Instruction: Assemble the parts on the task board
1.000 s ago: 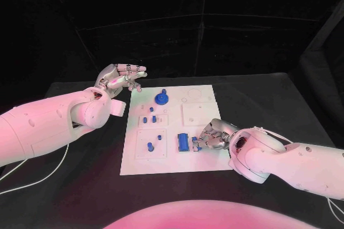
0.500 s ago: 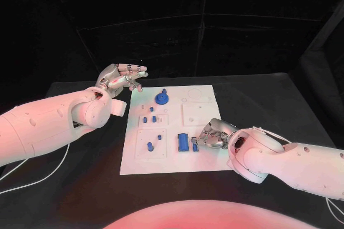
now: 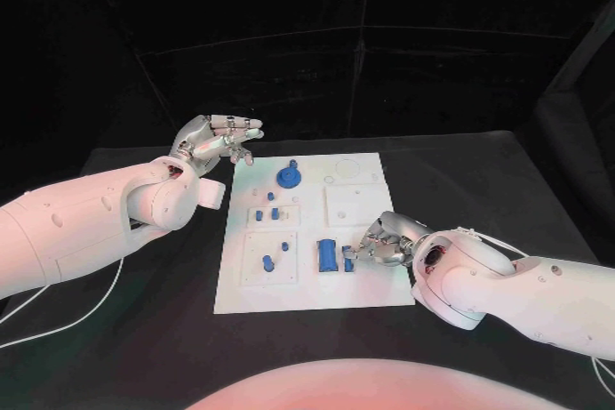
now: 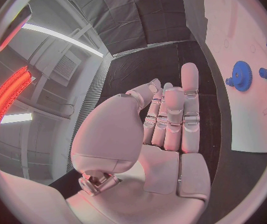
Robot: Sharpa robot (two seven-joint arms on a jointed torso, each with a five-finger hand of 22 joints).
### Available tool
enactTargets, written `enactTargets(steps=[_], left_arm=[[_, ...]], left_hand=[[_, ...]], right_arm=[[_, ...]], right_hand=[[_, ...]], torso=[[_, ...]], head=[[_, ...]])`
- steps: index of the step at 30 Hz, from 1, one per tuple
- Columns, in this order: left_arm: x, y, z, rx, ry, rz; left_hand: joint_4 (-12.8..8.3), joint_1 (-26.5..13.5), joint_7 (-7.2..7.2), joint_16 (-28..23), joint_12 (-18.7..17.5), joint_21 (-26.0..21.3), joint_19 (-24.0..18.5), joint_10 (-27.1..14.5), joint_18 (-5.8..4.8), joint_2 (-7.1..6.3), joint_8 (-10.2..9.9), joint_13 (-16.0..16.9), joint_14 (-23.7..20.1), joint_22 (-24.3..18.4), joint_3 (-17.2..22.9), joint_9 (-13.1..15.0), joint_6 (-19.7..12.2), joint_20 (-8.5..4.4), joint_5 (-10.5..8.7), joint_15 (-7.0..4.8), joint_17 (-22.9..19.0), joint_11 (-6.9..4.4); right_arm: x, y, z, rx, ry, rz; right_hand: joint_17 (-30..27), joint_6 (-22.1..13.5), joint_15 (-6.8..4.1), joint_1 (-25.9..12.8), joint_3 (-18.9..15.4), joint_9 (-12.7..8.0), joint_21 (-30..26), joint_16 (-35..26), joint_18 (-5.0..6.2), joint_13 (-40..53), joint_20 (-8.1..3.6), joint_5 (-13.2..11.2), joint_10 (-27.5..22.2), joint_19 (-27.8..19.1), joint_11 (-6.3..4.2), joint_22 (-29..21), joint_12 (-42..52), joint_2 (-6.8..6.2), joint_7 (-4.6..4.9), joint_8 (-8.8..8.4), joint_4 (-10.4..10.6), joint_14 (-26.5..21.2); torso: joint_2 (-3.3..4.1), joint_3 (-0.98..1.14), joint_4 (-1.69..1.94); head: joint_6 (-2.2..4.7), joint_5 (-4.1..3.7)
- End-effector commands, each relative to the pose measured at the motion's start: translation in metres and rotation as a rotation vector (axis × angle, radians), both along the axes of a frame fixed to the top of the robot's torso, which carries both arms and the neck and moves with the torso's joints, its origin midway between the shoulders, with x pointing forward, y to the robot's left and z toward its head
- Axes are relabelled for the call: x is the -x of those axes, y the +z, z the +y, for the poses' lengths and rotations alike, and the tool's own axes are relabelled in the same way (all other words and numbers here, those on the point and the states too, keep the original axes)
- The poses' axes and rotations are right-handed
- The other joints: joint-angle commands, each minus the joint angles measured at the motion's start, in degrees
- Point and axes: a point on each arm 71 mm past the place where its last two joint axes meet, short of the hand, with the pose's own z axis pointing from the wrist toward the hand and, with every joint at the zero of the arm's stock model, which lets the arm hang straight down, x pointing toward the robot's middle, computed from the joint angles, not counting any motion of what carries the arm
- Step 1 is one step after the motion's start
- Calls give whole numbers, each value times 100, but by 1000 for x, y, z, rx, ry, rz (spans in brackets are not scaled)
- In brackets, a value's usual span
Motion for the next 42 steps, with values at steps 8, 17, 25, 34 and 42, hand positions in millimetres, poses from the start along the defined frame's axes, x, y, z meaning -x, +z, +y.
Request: enactTargets(steps=[8,17,25,34,42], left_arm=[[1,3,1,18,-5,-17],[-5,2,2,55,27,-13],[-20,-2,2,81,97,-25],[-32,-15,-8,85,190,-6],[-22,-19,-16,53,142,13]], left_hand=[[66,-152,26,-101,65,-59,-46,-79,68,-95,53,-17,-127,-33,-138,-5,-76,18,-20,31,-197,4],[304,-308,99,-2571,-56,-1603,-1784,-306,4,-123,17,-70,-1857,-987,-665,-24,-264,353,-28,382,-1752,181],[417,-172,32,-4676,-648,-2880,-2999,-360,84,-15,-309,-81,-2075,-2095,-1015,-32,-268,923,-20,790,-2706,352],[600,-201,-90,-5843,-981,-2984,-4760,-1526,-23,190,-543,-95,-2546,-3062,-1736,-39,-785,1027,-13,957,-2908,459],[341,-3520,-509,-6474,-1309,-3263,-5840,-3616,-381,295,-893,-435,-4610,-3462,-2061,-400,-2985,280,-377,487,-3296,-27]], right_arm=[[-29,19,-24,-425,-12,-66],[-100,39,-52,-794,-101,-147],[-144,35,-56,-892,-136,-218],[-171,28,-44,-924,-140,-237],[-160,24,-43,-870,-193,-242]], right_hand=[[-3312,-971,291,836,-13,-223,-2548,-2891,646,-2124,264,195,-1634,-2095,393,-1723,-2931,179,437,-613,-241,-780],[-5542,-1053,970,1572,-1,-655,-5775,-6545,785,-4696,892,-32,-2181,-3487,908,-4203,-5187,353,813,-1034,-373,-2249],[-6711,-1005,1173,1460,-201,-1291,-7095,-7733,822,-6120,1158,-89,-2013,-3171,1062,-5371,-5815,481,888,-1231,-762,-2185],[-7136,-1126,1297,1073,-369,-1651,-7845,-7882,812,-6562,1283,-183,-2194,-3302,1147,-5999,-5889,581,925,-1240,-1027,-2365],[-7491,-3416,928,-2561,224,-2200,-8492,-8232,397,-6916,638,-685,-4758,-5515,707,-6658,-6238,22,391,-1598,-1484,-5011]], torso=[[-91,-29,2],[-346,-116,10],[-494,-122,1],[-620,-89,35],[-622,-88,43]], head=[[164,-76],[394,-151],[619,-171],[854,-144],[946,-66]])
